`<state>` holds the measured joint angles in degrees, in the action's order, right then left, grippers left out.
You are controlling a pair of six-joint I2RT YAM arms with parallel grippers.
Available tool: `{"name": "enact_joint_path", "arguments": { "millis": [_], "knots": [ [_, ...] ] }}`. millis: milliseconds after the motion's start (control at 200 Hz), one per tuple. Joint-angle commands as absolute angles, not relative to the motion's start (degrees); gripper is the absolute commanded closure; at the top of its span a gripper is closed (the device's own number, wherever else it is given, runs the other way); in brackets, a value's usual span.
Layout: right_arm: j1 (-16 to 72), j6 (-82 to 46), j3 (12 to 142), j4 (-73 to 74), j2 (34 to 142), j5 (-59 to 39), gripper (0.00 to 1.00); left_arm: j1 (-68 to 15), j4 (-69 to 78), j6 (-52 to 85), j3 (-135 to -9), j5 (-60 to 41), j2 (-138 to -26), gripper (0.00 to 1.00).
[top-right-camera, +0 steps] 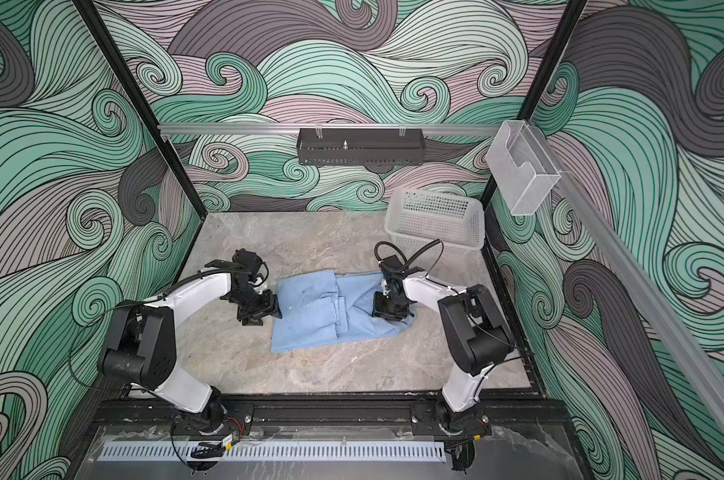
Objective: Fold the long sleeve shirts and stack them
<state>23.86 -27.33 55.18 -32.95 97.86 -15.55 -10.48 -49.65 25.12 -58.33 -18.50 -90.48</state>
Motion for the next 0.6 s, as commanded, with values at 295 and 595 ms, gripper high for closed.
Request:
{"name": "enact_joint_path", "arguments": {
  "millis": [295, 595],
  "knots": [
    [25.48, -29.87, 56.25, -40.08, 89.2, -16.44, 0.5, -7.12, -33.26, 29.27, -54.55, -32.01, -97.07, 0.41],
    [30.08, -38.44, 60.56, -28.09, 86.9, -21.75, 0.64, -6.83, -29.75, 31.45, -51.54, -27.55, -99.26, 0.43]
  ]
}}
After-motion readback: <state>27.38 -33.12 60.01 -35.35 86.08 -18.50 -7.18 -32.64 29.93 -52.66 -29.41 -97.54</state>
